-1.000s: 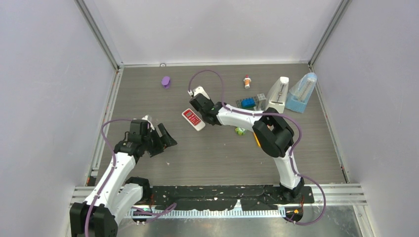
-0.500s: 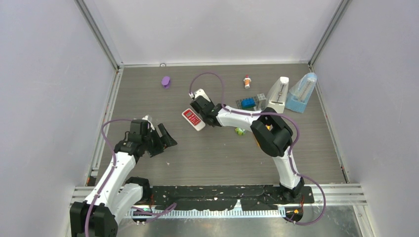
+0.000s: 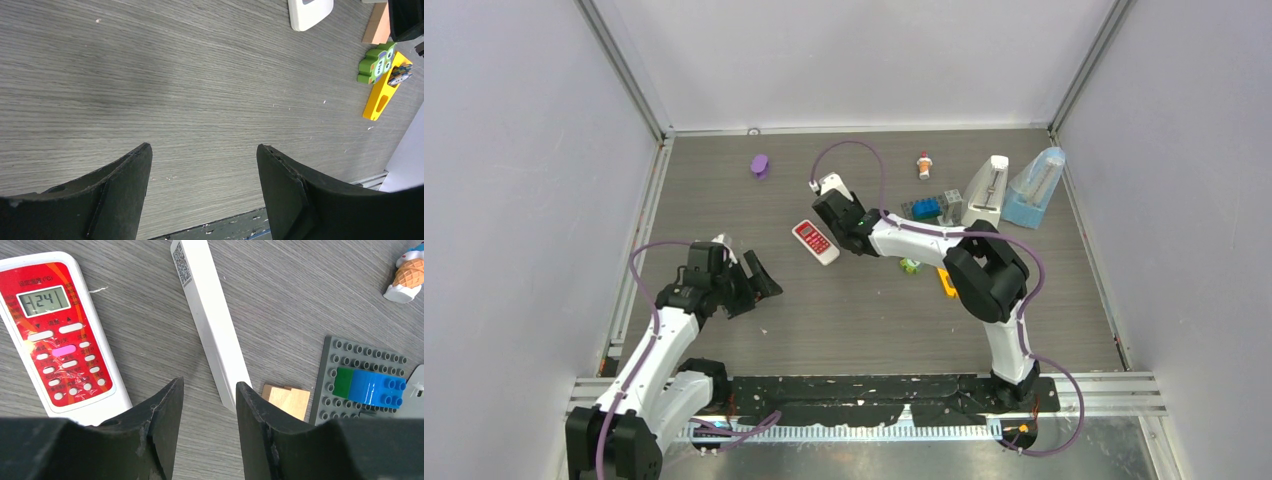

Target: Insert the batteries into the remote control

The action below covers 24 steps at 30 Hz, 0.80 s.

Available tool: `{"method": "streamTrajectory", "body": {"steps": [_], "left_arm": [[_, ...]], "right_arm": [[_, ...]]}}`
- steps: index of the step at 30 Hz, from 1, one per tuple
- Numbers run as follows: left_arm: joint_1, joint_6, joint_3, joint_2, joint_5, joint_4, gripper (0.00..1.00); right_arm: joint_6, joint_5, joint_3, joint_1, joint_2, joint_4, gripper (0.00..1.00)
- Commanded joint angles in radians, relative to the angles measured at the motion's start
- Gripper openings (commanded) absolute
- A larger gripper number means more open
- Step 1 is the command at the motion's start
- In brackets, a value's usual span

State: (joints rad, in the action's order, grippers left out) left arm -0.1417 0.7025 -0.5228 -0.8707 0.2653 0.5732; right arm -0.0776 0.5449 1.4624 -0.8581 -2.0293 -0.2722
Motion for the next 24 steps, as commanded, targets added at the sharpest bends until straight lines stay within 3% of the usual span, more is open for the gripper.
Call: {"method": "streamTrajectory", "body": {"steps": [1, 24], "left_arm": [[0.005, 0.002, -0.004, -0.009, 0.016, -0.029, 0.77], [0.004, 0.003, 0.000, 0.000, 0.015, -0.025, 0.77]], "right_arm": [[0.002, 0.034, 0.016, 0.004, 0.030, 0.028, 0.48], [-0.060, -0.094, 0.004, 0.005, -0.054, -0.029, 0.40]]}}
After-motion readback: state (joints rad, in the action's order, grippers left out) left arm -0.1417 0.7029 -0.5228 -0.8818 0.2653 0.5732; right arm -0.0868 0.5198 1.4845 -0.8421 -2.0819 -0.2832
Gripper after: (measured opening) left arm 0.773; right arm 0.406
